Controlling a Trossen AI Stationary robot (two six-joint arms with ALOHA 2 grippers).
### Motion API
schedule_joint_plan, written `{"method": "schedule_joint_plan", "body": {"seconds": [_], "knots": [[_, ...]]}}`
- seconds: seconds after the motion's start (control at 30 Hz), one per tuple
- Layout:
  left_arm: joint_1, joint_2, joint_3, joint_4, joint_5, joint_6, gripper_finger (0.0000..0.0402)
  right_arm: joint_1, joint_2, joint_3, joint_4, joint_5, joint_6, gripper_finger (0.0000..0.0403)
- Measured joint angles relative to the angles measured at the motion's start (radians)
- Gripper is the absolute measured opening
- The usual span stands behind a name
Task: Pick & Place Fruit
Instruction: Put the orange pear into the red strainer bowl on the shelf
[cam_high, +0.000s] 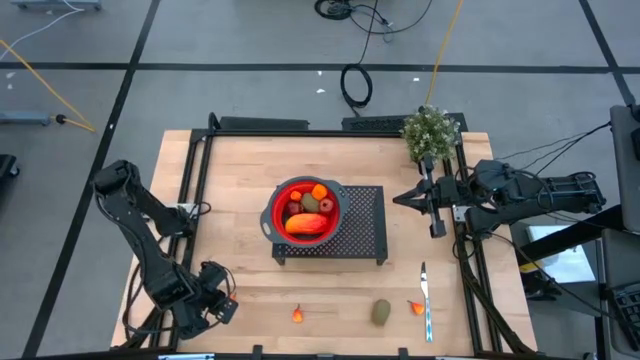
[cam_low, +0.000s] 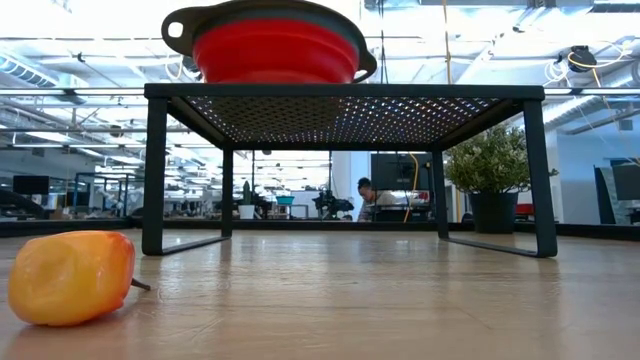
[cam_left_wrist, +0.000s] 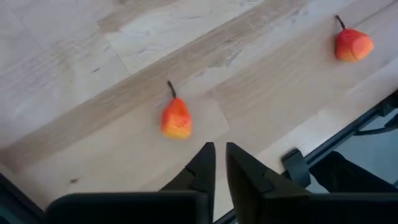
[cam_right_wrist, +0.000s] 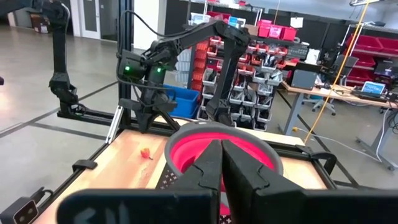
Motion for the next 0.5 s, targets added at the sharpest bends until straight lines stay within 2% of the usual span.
{"method": "schedule_joint_plan", "body": {"seconds": [0.3, 0.5], "knots": [[0.000, 0.006, 0.000, -0.019, -0.002, 0.015, 0.0132, 0.000, 0.000, 0.000, -0.023, 0.000, 0.000, 0.0004], [0.000, 0.069, 0.000, -0.017, 0.024, 0.071, 0.0196, 0.000, 0.000, 0.000, -0.023, 0.000, 0.000, 0.0004]]}}
